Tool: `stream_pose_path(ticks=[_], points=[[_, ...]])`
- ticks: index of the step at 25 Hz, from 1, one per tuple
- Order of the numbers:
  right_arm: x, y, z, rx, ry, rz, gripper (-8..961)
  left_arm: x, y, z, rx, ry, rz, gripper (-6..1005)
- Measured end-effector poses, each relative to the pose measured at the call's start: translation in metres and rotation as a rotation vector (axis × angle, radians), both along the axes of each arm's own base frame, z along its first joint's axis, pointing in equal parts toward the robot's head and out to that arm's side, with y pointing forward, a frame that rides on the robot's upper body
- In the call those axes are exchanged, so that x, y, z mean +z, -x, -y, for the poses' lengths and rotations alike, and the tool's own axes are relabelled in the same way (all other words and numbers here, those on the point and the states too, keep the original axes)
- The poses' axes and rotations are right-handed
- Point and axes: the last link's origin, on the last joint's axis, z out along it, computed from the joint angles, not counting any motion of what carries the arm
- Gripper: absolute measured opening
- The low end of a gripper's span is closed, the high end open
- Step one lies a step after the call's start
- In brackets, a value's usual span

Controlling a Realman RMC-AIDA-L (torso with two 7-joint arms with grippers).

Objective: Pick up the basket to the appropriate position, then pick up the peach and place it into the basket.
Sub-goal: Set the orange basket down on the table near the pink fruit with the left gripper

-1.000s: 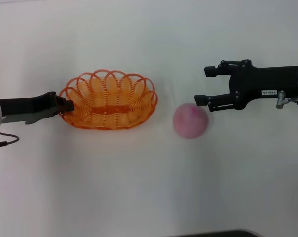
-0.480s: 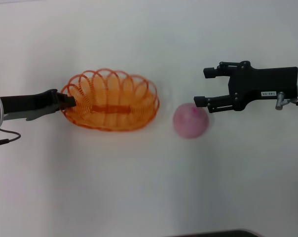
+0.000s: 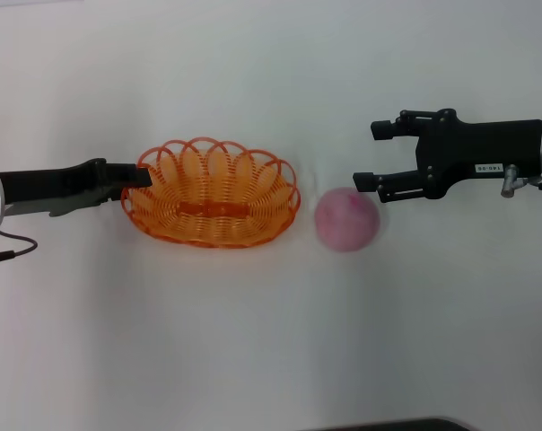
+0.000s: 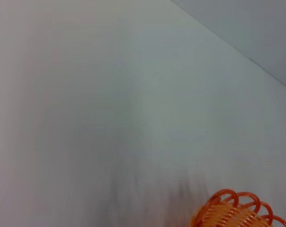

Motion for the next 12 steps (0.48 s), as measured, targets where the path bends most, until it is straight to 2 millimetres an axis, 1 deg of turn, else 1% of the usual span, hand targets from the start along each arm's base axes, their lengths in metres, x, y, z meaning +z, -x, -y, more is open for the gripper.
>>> stream_pose_path(ticks=[4, 7, 12], points=[[0.0, 0.001, -0.001, 0.0, -0.001, -0.001, 890, 0.001, 0.0, 0.004, -0.002, 0.016, 0.01, 324], [0.0, 0.001, -0.001, 0.002, -0.001, -0.001, 890, 0.002, 0.001, 0.006, -0.012, 0.018, 0.009, 419], [0.0, 0.002, -0.002, 0.002, -0.001, -0.003, 890, 0.013, 0.001, 0.006, -0.045, -0.014, 0.006, 590]])
